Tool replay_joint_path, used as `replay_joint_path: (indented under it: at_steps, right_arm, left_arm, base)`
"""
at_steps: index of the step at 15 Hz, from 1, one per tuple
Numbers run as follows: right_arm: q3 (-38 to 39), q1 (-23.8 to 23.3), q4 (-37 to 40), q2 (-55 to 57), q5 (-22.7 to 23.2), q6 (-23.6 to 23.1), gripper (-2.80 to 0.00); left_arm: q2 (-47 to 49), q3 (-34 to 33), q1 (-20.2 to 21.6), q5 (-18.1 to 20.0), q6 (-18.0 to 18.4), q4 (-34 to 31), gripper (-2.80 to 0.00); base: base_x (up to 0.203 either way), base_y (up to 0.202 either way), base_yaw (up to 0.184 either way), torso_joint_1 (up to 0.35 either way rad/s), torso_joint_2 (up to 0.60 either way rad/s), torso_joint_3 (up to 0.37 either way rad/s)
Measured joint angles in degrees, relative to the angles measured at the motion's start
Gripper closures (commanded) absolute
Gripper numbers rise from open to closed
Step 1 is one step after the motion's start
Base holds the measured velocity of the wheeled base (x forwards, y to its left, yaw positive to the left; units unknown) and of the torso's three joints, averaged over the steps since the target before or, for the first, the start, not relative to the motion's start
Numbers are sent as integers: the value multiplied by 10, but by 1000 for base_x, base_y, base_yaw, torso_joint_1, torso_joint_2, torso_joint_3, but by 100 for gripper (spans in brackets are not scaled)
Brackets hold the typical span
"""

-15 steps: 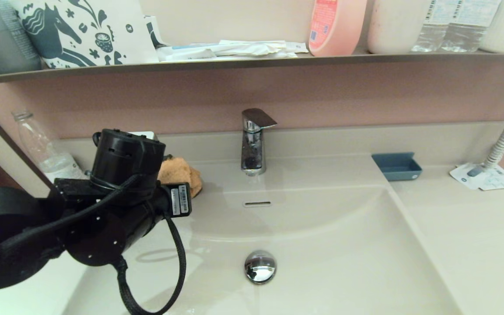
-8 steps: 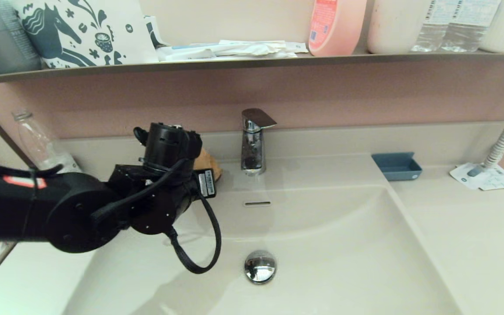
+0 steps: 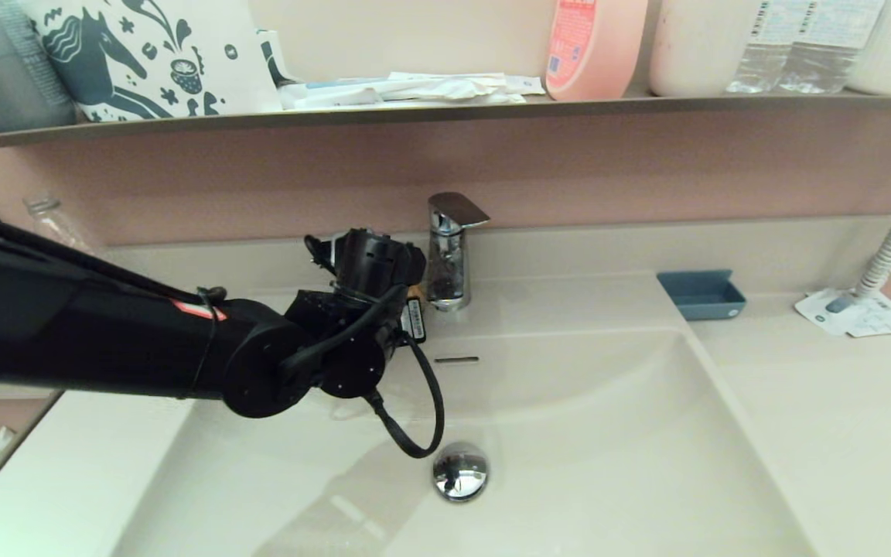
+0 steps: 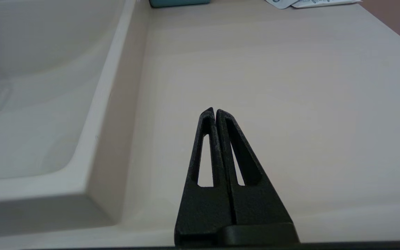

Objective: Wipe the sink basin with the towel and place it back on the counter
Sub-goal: Wipe the sink

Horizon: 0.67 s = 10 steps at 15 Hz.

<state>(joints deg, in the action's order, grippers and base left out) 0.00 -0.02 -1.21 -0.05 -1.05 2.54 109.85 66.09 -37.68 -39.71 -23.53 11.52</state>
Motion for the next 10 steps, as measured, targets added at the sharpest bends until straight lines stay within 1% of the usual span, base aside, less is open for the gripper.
replay_joint_path:
  at_steps: [4,7,9,10]
  right_arm:
    - [0,0,0,0,0,0,0]
    - [0,0,0,0,0,0,0]
    - [0,0,0,0,0,0,0]
    - [0,0,0,0,0,0,0]
  left_arm:
    - [35,40,-16,0,-1,-14,0]
    - [49,54,-27,-1,-1,-17,0]
    - [49,44,-27,0,-1,-14,0]
    - [46,30,-18,3,0,-11,0]
  base:
    - [0,0,0,0,0,0]
    - [0,0,0,0,0,0]
    - [0,0,0,0,0,0]
    - [0,0,0,0,0,0]
